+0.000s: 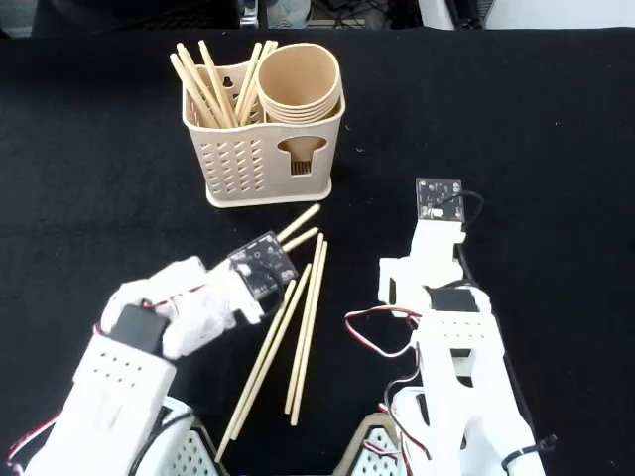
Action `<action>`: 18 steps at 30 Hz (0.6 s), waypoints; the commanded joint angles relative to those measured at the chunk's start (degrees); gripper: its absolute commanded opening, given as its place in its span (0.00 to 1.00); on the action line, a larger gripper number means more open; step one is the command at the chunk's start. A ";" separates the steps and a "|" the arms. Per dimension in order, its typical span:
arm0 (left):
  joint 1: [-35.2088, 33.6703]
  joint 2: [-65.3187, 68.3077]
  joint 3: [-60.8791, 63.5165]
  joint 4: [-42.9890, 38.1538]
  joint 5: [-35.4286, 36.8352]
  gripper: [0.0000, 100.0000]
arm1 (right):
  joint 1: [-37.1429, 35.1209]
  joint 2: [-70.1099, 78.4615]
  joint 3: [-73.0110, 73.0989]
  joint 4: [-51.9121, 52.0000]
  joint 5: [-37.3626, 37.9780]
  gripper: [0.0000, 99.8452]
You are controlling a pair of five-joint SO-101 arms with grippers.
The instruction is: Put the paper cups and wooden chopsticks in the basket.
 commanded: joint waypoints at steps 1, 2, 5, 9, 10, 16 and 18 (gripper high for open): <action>1.10 -6.42 -0.40 -0.18 3.52 0.03 | 0.26 -1.63 -0.31 -1.14 -0.09 0.01; 1.01 -7.91 -0.40 -0.18 4.40 0.03 | 0.26 -1.63 -0.31 -1.14 -0.09 0.01; 1.19 -13.19 -0.75 -0.70 7.03 0.03 | 0.44 -1.71 -0.31 -1.14 -0.09 0.01; 0.92 -21.45 -0.40 -6.24 10.46 0.03 | 0.53 -1.80 -0.31 -1.14 -0.09 0.01; 0.84 -23.21 -0.22 -7.82 10.90 0.03 | 0.53 -1.80 -0.31 -1.14 -0.09 0.01; -6.11 -28.31 -0.13 -19.52 19.25 0.03 | 0.53 -1.80 -0.31 -1.14 -0.09 0.01; -9.01 -28.31 -0.13 -24.44 21.98 0.03 | 0.53 -1.80 -0.31 -1.14 -0.09 0.01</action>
